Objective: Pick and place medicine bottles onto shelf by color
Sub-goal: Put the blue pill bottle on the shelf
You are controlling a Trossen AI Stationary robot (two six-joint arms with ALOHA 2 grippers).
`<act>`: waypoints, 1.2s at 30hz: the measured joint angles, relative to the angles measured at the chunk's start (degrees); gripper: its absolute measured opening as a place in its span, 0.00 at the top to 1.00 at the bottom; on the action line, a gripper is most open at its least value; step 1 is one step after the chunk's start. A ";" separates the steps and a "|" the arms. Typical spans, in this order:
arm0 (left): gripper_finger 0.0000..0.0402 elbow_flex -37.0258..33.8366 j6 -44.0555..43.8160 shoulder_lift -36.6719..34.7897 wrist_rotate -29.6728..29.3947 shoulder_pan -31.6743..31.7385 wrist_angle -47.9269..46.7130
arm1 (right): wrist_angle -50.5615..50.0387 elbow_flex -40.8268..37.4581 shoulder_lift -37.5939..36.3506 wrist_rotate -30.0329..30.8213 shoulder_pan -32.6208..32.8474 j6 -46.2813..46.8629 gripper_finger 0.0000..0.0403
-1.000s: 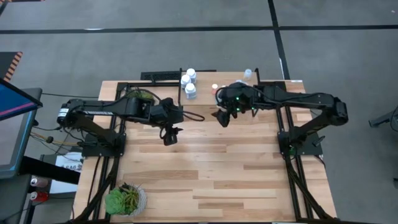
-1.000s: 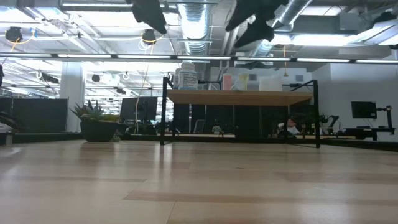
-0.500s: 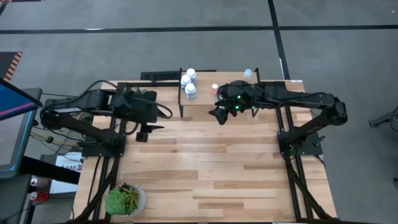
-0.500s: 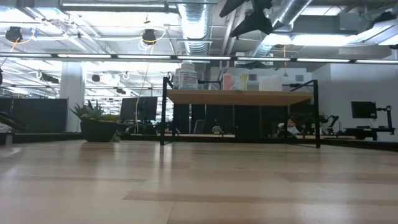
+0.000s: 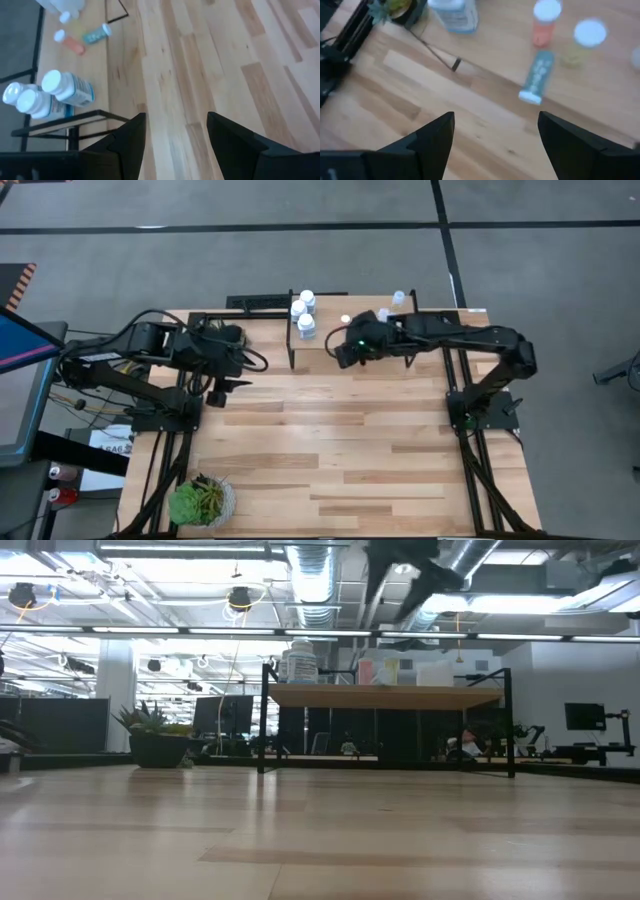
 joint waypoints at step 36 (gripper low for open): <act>0.51 -0.01 -1.06 1.61 -0.15 -0.02 -0.03 | -20.43 16.28 18.67 -1.84 -3.81 7.95 0.24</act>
